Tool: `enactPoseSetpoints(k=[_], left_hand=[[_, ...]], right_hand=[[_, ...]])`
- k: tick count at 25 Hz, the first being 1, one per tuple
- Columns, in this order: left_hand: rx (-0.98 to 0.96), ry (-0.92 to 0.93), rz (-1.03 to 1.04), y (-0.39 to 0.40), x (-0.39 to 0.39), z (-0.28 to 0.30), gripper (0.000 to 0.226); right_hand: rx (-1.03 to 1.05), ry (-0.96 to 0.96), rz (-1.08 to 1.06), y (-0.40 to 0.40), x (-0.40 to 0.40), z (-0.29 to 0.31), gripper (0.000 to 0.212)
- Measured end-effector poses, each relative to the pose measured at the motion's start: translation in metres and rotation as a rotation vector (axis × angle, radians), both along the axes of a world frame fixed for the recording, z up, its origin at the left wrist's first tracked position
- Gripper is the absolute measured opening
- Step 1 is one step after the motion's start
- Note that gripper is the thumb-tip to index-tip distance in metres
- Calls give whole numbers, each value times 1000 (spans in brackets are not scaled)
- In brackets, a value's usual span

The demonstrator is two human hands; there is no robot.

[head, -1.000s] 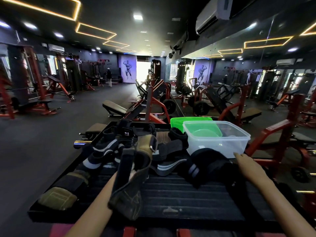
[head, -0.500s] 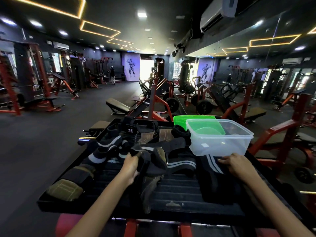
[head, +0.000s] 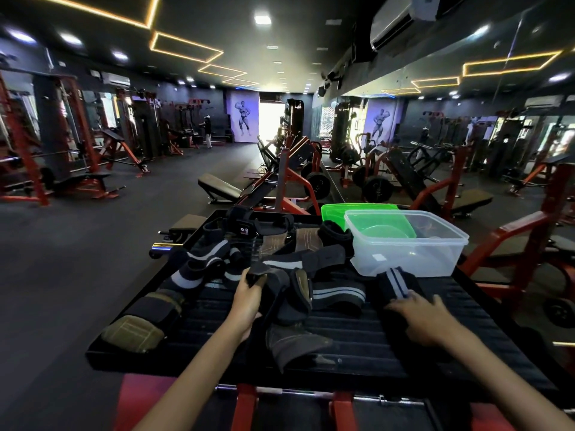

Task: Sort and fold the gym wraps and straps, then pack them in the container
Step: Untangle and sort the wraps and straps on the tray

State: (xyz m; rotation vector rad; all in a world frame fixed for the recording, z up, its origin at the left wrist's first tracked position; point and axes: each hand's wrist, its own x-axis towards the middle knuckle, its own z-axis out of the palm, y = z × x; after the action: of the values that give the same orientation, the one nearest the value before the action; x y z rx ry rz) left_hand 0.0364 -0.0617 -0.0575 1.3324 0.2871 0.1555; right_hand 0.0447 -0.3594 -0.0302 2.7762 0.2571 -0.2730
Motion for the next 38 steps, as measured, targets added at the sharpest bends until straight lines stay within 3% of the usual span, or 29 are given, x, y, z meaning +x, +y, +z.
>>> enactPoseSetpoints(k=[3,4,6,8,10,13,16,19,21,23,26,28,31,32,35,38], left_hand=[[-131,6,-26,-3,-2,1,22],[-155,9,-47,-3,0,-1,27],[-193,12,-105,-4,-1,0,32],[-258,9,-184,-7,-7,4,34],[-328,-3,-249,-11,-14,9,32],[-258,19,-242,-11,-17,8,21],[155,-56,-76,-7,-14,7,15],[137,-182,16,-7,-14,7,19],[131,-136,23,-7,-15,6,29],[182,-49,34,-5,-15,4,28],[158,71,57,2,-6,-3,25],[102,135,44,4,-4,-3,32],[-195,111,31,7,-5,-2,40],[-290,97,15,8,-7,0,40],[-522,127,0,9,-10,6,41],[-522,181,12,9,-11,9,66]], right_hand=[[-81,-188,-111,-27,19,3,46],[62,-252,-75,-22,20,-1,46],[642,-281,76,7,10,-7,56],[1206,-121,130,50,-7,-5,71],[1518,153,41,90,-12,-9,73],[1884,443,-275,118,0,-8,32],[1787,447,-293,116,8,-11,17],[1704,390,-300,103,12,-13,21],[1666,343,-304,90,16,-11,22],[1544,161,-292,75,20,-8,19],[1097,-288,-143,54,16,-5,25],[974,-279,213,48,-2,-4,45],[836,117,583,51,-44,-9,64],[793,89,653,50,-50,-16,67],[588,-235,861,48,-47,-25,68],[330,-275,909,65,-27,-17,63]])
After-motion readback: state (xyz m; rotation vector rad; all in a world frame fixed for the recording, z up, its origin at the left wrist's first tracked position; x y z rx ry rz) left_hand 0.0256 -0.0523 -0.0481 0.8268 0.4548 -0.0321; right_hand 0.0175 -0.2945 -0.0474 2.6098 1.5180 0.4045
